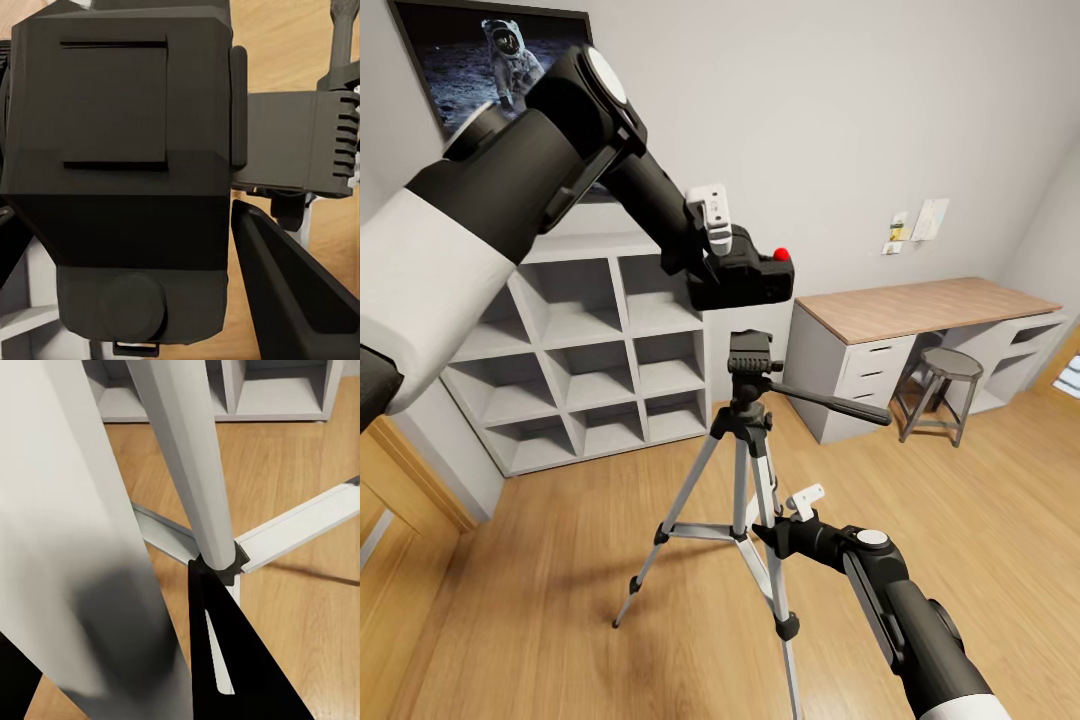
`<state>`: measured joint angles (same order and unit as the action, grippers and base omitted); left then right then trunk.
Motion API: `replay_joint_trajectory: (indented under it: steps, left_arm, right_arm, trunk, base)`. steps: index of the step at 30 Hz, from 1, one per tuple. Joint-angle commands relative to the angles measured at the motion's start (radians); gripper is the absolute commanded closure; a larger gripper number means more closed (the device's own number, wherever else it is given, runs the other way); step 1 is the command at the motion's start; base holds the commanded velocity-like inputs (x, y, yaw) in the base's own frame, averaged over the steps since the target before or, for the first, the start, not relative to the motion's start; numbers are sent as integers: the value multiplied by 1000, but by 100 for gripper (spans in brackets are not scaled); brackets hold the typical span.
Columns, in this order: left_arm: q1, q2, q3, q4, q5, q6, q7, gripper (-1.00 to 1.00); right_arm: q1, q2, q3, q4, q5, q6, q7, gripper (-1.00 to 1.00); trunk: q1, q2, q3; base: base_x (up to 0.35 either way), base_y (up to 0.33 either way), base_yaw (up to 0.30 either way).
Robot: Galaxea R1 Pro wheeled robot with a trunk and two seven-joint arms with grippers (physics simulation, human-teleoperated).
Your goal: Attach the digital camera to the camera tripod in the bedroom.
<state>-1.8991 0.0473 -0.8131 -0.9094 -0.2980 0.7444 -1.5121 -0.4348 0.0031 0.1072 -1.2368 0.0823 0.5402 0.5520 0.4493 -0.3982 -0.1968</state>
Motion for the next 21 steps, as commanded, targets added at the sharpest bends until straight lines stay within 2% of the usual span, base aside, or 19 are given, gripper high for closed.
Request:
replay_joint_trajectory:
  steps: [1, 9, 17, 21]
  left_arm:
    - [-1, 0, -1, 1, -8, 7, -7, 100]
    - [-1, -33, -3, 3, -12, 5, -7, 100]
    - [-1, -45, 0, -5, -12, 3, -7, 100]
    - [-1, -59, 0, -7, -12, 2, -7, 100]
  right_arm:
    - [-1, 0, -2, 17, 42, 21, 6, 100]
    - [-1, 0, -1, 17, 42, 21, 6, 100]
    - [-1, 0, -2, 17, 42, 22, 6, 100]
    - [-1, 0, -3, 17, 42, 22, 6, 100]
  trunk:
    - [1, -2, -2]
    - [1, -2, -2]
    - [1, -2, -2]
    - [1, -2, -2]
  base:
    - [0, 0, 0]
    - [0, 0, 0]
    - [0, 0, 0]
    - [0, 0, 0]
